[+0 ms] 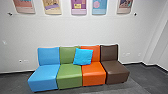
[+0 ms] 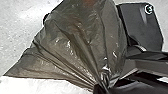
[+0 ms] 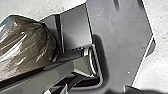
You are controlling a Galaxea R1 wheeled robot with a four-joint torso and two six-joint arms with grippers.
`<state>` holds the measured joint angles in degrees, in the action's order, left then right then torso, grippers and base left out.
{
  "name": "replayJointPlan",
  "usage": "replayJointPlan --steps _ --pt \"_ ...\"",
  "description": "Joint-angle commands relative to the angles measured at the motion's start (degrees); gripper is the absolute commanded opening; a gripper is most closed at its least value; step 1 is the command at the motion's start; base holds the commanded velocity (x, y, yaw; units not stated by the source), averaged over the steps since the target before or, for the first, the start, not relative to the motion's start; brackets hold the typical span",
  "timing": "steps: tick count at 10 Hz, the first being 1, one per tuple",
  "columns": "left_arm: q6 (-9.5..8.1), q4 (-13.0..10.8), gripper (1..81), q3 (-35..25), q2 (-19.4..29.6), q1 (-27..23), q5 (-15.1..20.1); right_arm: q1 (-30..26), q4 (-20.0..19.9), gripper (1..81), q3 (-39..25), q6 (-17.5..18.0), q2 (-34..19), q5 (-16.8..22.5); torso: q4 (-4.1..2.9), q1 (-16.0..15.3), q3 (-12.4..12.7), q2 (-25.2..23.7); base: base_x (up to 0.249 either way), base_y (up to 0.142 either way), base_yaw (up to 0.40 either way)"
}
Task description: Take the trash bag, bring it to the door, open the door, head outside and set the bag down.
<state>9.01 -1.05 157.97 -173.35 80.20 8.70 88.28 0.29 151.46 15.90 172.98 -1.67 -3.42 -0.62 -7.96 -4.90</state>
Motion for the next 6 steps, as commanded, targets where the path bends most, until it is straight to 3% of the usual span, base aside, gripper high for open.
replayJointPlan --steps 1,6 --pt "0.40 -0.09 1.0 0.06 0.11 -3.07 3.69 -2.10 0.76 81.1 -0.56 -0.16 0.19 3.25 0.00 0.00 0.00 0.00 0.000 0.000 -0.230" --pt "0.40 -0.27 1.0 0.06 0.02 -3.34 3.77 -2.27 0.67 81.1 -0.65 -0.16 0.37 3.34 0.00 0.00 0.00 0.00 0.000 0.000 -0.240"
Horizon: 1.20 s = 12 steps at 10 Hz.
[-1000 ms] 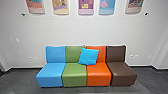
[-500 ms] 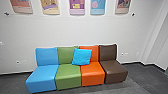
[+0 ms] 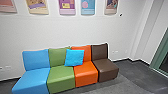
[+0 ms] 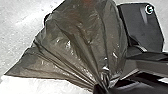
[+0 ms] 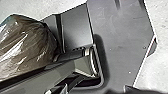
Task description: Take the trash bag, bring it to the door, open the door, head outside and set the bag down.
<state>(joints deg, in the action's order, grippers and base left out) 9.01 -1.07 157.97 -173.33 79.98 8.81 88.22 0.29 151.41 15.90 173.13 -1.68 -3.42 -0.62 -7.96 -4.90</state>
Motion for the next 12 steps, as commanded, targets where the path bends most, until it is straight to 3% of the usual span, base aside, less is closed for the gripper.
replayJointPlan --steps 1,12 --pt "0.40 -0.33 1.0 0.06 -0.09 -3.12 3.67 -2.21 0.67 81.1 -0.43 -0.16 0.22 3.26 0.00 0.00 0.00 0.00 0.000 0.000 -0.261" --pt "0.40 -0.33 1.0 0.06 -0.09 -3.20 3.67 -1.86 0.59 81.1 -0.33 -0.16 0.22 3.18 0.00 0.00 0.00 0.00 0.000 0.000 -0.302"
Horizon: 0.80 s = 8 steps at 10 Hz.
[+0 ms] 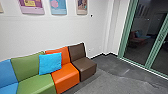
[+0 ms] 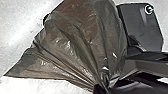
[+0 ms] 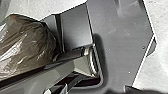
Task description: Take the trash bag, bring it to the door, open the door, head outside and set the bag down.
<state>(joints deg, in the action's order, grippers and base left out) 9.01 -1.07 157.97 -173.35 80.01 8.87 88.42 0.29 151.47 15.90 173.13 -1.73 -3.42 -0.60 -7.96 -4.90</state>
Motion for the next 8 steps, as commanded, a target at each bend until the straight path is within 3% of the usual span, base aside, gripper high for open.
replayJointPlan --steps 1,8 --pt "0.40 -0.33 1.0 0.06 -0.16 -3.23 3.61 -1.97 0.59 81.1 -0.39 -0.16 0.22 3.23 0.00 -0.02 0.00 0.00 0.000 0.000 -0.326" --pt "0.40 -0.42 1.0 0.15 -0.07 -3.14 3.61 -2.14 0.67 81.1 -0.39 -0.16 0.22 3.23 0.00 0.00 0.00 0.00 0.000 0.000 -0.330"
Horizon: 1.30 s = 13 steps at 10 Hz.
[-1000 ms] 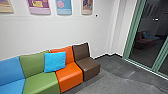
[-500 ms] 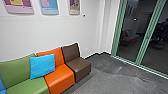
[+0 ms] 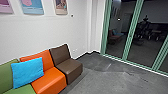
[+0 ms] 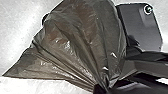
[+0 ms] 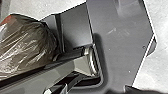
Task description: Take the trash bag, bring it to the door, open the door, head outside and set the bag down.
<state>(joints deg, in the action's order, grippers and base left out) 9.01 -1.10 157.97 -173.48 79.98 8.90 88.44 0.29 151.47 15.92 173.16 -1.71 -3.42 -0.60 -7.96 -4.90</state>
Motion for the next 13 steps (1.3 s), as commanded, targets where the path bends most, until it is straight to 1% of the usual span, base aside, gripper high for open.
replayJointPlan --steps 1,13 --pt "0.40 -0.40 1.0 0.06 -0.02 -3.12 3.58 -2.17 0.67 81.1 -0.40 -0.19 0.29 3.20 0.00 0.00 0.00 0.00 0.000 0.000 -0.333" --pt "0.40 -0.40 1.0 0.15 -0.02 -3.29 3.67 -2.16 0.59 81.1 -0.39 -0.19 0.29 3.20 0.00 0.00 0.00 0.00 0.000 0.000 -0.313"
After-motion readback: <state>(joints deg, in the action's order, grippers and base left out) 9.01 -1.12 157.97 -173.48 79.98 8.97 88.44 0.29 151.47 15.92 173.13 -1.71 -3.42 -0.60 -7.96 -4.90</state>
